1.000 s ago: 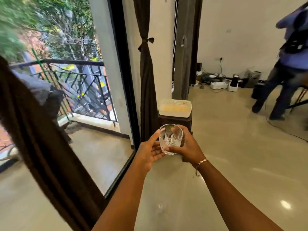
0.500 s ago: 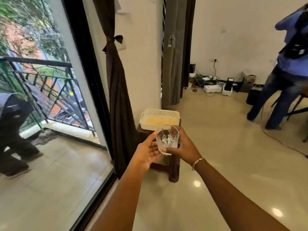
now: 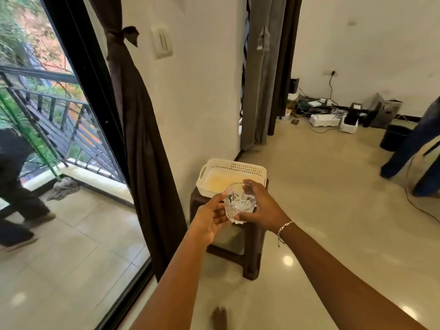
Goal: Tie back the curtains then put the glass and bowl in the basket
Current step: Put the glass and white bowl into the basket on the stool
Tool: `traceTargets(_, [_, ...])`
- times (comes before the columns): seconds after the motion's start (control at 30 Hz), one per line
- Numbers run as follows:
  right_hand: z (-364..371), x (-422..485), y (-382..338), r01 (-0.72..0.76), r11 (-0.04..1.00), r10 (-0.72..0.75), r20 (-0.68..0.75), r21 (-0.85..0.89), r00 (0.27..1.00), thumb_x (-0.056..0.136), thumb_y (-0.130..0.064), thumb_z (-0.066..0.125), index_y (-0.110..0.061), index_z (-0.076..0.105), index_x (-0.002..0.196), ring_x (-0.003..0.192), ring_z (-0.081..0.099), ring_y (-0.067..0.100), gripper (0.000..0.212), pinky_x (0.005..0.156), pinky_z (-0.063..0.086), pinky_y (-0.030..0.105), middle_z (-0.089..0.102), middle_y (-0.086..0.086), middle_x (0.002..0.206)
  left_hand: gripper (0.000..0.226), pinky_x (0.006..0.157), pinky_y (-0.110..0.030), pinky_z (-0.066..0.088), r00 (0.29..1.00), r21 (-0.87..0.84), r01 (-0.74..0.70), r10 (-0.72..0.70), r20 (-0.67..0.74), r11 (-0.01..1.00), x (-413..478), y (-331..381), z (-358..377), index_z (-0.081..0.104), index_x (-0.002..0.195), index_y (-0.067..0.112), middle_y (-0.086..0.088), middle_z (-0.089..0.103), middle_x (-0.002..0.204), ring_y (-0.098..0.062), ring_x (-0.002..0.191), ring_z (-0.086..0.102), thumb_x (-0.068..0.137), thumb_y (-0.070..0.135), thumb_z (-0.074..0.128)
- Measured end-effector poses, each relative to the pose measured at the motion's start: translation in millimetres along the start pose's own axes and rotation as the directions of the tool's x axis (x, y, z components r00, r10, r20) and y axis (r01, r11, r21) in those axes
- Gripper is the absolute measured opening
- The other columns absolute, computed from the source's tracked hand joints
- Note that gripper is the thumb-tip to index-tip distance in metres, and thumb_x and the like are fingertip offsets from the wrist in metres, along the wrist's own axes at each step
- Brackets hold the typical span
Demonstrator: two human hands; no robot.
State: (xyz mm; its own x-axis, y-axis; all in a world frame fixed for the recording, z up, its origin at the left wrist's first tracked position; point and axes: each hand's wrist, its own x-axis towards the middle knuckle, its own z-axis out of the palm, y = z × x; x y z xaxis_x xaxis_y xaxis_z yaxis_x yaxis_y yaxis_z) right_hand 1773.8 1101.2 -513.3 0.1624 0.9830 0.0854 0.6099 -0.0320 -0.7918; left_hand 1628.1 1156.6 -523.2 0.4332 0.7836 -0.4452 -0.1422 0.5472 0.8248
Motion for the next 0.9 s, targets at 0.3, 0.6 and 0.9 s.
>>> traceTargets(0.3, [7,156,32,0.020,0.974,0.009,0.126,-0.225,0.992,0.067,-0.021,0.080,-0.011,0.028,0.139,0.120,0.041,0.017,0.089,0.098,0.032,0.019,0.038,0.009,0.131,0.050,0.072,-0.029,0.055,0.997,0.124,0.073,-0.072,-0.014,0.990,149,60,-20,0.051,0.122,0.008,-0.010,0.065,0.103,-0.022,0.089,0.065,0.083,0.034,0.064])
traceTargets(0.6, [28,284,85,-0.006,0.970,0.041,0.139,-0.244,0.989,0.064,-0.019,0.082,-0.010,0.032,0.136,0.124,0.041,0.020,0.089,0.098,0.035,0.023,0.035,0.010,0.135,0.040,0.085,-0.034,0.045,0.998,0.418,0.060,-0.044,-0.049,0.906,276,96,-42,0.062,0.105,0.011,-0.009,0.065,0.110,-0.022,0.100,0.061,0.086,0.046,0.055])
traceTargets(0.9, [55,373,156,0.060,0.871,0.133,0.353,-0.487,0.926,0.066,-0.030,0.080,-0.009,0.025,0.142,0.128,0.036,0.028,0.096,0.106,0.034,0.034,0.036,0.011,0.141,0.080,0.117,-0.042,0.002,0.992,0.998,0.001,0.126,0.006,-0.057,351,75,-65,0.005,0.147,0.008,-0.017,-0.003,0.156,-0.031,0.144,-0.005,0.091,0.046,0.046])
